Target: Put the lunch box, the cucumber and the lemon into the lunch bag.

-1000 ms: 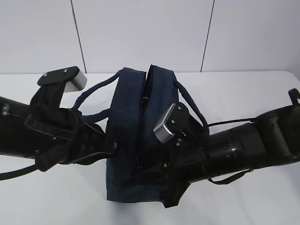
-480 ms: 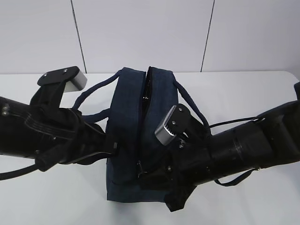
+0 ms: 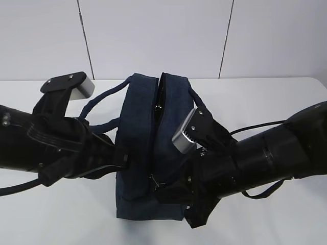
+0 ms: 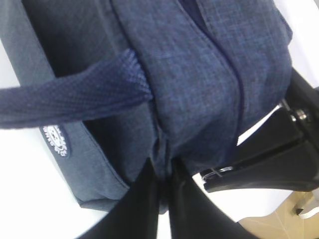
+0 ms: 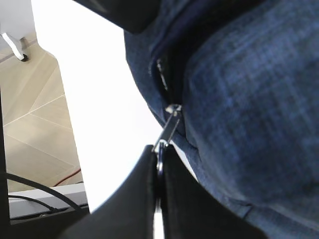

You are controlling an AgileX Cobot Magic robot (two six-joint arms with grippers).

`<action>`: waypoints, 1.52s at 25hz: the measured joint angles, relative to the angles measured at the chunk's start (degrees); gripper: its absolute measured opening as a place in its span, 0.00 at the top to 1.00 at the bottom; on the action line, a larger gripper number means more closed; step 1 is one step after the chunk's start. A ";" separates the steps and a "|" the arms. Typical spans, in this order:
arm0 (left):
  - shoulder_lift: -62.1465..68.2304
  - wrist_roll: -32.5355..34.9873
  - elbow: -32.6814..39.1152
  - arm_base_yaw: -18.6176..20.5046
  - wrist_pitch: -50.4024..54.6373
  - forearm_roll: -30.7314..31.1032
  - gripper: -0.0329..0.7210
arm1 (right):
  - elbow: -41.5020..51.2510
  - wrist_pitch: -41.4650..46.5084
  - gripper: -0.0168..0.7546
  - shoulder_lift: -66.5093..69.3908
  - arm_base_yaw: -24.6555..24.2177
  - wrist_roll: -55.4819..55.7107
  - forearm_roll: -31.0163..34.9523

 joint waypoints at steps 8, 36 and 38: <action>0.00 0.00 0.00 0.00 0.00 0.00 0.95 | 0.00 -0.24 1.00 -2.10 0.00 0.75 -0.31; 0.00 0.00 0.00 0.00 -0.09 0.10 0.95 | 0.00 -0.47 1.00 -6.19 0.00 3.00 0.54; 0.00 0.00 0.00 0.00 -0.09 0.22 0.95 | 0.00 -0.47 1.00 -6.58 0.00 3.09 0.70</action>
